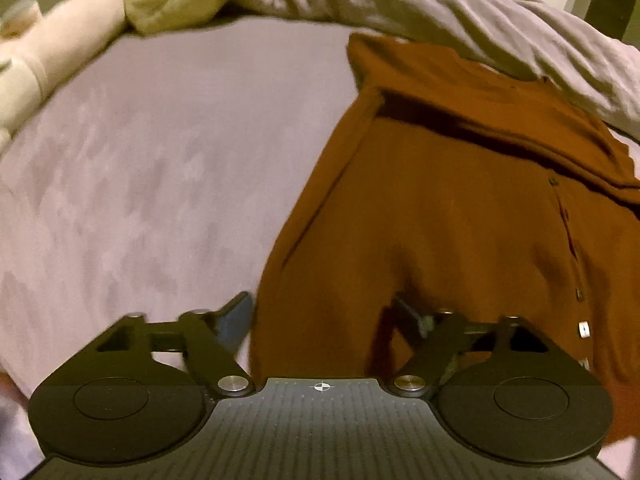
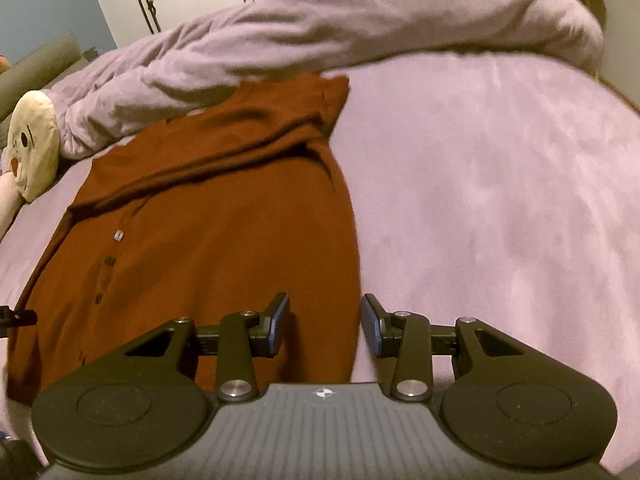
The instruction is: Fold small clothes
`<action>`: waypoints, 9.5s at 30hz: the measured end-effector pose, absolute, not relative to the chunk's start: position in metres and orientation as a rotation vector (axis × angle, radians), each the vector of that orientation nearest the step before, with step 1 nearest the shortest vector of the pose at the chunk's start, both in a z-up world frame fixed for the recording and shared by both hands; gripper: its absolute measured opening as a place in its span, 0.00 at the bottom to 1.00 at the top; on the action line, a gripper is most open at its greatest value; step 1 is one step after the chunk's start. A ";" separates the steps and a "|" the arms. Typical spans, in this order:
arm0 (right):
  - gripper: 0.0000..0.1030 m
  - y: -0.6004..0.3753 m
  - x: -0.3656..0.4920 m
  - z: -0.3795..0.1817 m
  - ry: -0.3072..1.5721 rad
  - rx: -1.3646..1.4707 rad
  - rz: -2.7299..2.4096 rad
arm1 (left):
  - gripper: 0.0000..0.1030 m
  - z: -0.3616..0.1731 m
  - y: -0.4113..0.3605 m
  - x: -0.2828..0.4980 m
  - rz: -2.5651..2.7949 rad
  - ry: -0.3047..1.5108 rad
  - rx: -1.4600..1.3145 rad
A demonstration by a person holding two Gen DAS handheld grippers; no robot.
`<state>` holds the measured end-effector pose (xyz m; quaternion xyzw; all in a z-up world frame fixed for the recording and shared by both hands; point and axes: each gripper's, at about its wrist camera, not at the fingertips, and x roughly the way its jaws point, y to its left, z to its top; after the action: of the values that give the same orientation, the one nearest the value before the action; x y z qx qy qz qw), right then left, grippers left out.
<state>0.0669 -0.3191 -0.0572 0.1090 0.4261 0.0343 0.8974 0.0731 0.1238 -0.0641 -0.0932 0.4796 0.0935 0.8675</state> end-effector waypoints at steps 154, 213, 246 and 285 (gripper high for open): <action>0.18 -0.252 0.335 -0.051 0.554 -0.133 -0.042 | 0.69 -0.060 0.151 0.291 0.178 0.572 -0.137; 0.18 -0.126 0.238 -0.059 0.596 -0.124 0.158 | 0.66 -0.115 0.174 0.216 -0.041 0.788 -0.659; 0.16 -0.235 0.194 -0.046 0.503 0.092 0.105 | 0.08 -0.004 -0.011 0.297 -0.268 0.555 -0.300; 0.31 -0.194 0.359 -0.069 0.978 0.564 0.336 | 0.73 -0.069 0.032 0.218 -0.093 0.752 -0.337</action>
<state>0.3592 -0.1942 -0.0685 0.2660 0.4614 0.1582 0.8315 0.2179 0.0323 -0.0692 -0.1637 0.3654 -0.0452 0.9152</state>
